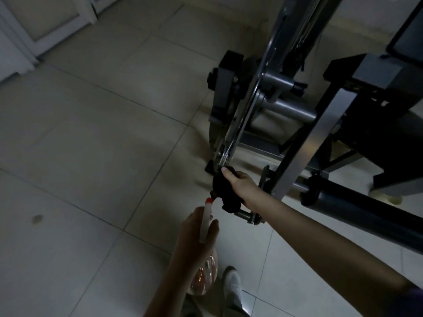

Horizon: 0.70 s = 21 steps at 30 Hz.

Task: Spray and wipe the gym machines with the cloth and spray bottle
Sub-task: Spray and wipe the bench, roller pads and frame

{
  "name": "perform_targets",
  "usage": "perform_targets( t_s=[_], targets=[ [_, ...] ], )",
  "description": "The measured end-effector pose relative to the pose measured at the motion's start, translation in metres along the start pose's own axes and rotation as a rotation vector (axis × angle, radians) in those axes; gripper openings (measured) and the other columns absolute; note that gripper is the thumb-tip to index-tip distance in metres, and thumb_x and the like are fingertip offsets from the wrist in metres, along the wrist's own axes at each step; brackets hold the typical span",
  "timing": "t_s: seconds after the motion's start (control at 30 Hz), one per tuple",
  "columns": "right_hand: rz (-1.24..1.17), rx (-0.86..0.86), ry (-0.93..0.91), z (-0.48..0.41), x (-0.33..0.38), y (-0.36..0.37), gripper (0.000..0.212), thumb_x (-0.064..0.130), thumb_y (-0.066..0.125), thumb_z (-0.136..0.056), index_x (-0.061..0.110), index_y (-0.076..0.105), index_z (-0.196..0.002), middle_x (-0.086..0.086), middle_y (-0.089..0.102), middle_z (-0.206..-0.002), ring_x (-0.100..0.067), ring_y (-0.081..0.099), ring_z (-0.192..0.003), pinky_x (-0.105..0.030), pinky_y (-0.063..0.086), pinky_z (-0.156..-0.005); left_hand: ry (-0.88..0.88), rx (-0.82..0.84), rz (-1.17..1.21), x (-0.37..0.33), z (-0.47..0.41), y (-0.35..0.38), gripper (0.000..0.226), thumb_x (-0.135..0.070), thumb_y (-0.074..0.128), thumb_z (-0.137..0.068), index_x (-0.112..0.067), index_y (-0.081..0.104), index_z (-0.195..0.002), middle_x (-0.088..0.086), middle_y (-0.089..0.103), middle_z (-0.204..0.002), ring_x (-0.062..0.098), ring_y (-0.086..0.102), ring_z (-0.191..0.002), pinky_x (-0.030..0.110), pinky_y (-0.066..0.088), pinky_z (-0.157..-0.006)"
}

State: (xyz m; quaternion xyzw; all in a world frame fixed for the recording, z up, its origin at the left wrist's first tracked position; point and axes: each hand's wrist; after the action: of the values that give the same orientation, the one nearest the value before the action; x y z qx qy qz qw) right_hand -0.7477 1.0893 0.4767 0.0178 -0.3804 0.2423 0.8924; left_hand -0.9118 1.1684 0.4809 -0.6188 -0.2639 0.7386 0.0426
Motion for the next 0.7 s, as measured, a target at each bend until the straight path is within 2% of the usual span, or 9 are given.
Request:
perform_targets(
  t_s=[0.1,0.17,0.27,0.33,0.37,0.4,0.47,0.6,0.7],
  targets=[
    [-0.048,-0.006,-0.01,0.025,0.02,0.012,0.048,0.043,0.062,-0.087,0.011,0.057,-0.122,-0.013,0.066,-0.11,-0.028,0.065,-0.099,-0.043,0.05,-0.095,-0.005,0.01,-0.088,-0.006,0.004,-0.032,0.042,-0.036,0.049,-0.083,-0.008,0.054,-0.115,-0.011,0.052,-0.086,0.011,0.059,-0.078,0.012,0.043,-0.062],
    [-0.097,-0.026,0.005,0.04,0.028,0.021,0.041,0.034,0.061,-0.089,0.01,0.055,-0.122,-0.014,0.066,-0.109,-0.029,0.065,-0.097,-0.041,0.052,-0.091,-0.027,0.003,-0.141,-0.014,0.006,-0.051,0.04,-0.026,0.053,-0.084,-0.002,0.055,-0.116,-0.005,0.055,-0.091,0.016,0.061,-0.083,0.009,0.04,-0.065],
    [-0.158,-0.035,0.026,0.067,0.043,0.038,0.035,0.022,0.058,-0.09,0.006,0.055,-0.121,-0.016,0.065,-0.105,-0.028,0.064,-0.091,-0.032,0.054,-0.073,0.004,0.007,-0.144,-0.027,0.007,-0.083,0.066,-0.063,0.032,-0.091,-0.005,0.055,-0.115,0.007,0.063,-0.093,0.016,0.062,-0.079,0.006,0.039,-0.065],
    [-0.17,-0.027,0.02,0.08,0.059,0.052,0.035,0.015,0.056,-0.09,0.003,0.053,-0.123,-0.015,0.065,-0.099,-0.025,0.063,-0.084,-0.029,0.051,-0.067,-0.005,-0.031,-0.114,-0.04,0.005,-0.106,0.09,-0.084,0.024,-0.078,-0.011,0.052,-0.122,0.005,0.061,-0.105,0.014,0.057,-0.089,0.002,0.036,-0.07],
    [-0.185,-0.024,0.015,0.087,0.069,0.059,0.035,0.012,0.055,-0.09,0.002,0.052,-0.123,-0.015,0.064,-0.096,-0.025,0.062,-0.081,-0.029,0.051,-0.065,-0.061,-0.009,-0.092,-0.052,0.003,-0.12,0.088,-0.082,0.037,-0.077,-0.013,0.048,-0.129,0.003,0.058,-0.114,0.015,0.055,-0.099,0.0,0.034,-0.074],
    [-0.191,-0.021,0.008,0.091,0.079,0.065,0.036,0.011,0.055,-0.09,0.001,0.05,-0.125,-0.015,0.063,-0.095,-0.024,0.062,-0.08,-0.029,0.051,-0.064,-0.077,-0.001,-0.096,-0.058,-0.001,-0.13,0.076,-0.066,0.054,-0.082,-0.013,0.044,-0.135,0.004,0.055,-0.123,0.018,0.053,-0.109,0.001,0.032,-0.078],
    [-0.195,-0.008,-0.026,0.096,0.104,0.076,0.042,0.012,0.057,-0.09,0.0,0.046,-0.129,-0.019,0.063,-0.104,-0.028,0.062,-0.086,-0.033,0.053,-0.07,-0.105,0.052,-0.165,-0.062,-0.013,-0.143,0.057,-0.035,0.061,-0.092,-0.012,0.038,-0.139,0.005,0.049,-0.135,0.018,0.048,-0.122,0.007,0.028,-0.087],
    [-0.195,-0.015,-0.097,0.088,0.154,0.087,0.048,0.015,0.058,-0.091,0.002,0.044,-0.135,-0.022,0.059,-0.121,-0.03,0.061,-0.099,-0.031,0.052,-0.07,-0.072,0.07,-0.35,-0.072,-0.042,-0.169,0.061,-0.048,0.049,-0.094,-0.015,0.031,-0.142,-0.002,0.045,-0.139,0.008,0.044,-0.124,0.006,0.025,-0.091],
    [-0.246,-0.02,-0.109,0.073,0.18,0.088,0.052,0.02,0.058,-0.091,0.004,0.041,-0.137,-0.021,0.058,-0.121,-0.031,0.061,-0.098,-0.031,0.052,-0.068,0.011,0.098,-0.41,-0.087,-0.061,-0.19,0.06,-0.05,0.053,-0.092,-0.019,0.036,-0.14,-0.004,0.049,-0.134,0.003,0.047,-0.114,0.002,0.022,-0.077]
  ],
)
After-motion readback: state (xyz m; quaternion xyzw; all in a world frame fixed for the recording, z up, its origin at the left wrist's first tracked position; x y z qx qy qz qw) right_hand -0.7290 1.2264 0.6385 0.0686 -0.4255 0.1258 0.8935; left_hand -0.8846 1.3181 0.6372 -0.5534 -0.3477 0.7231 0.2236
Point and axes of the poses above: each hand's wrist, its own z-axis away from the middle knuckle, its own y-axis out of the palm, x = y × z
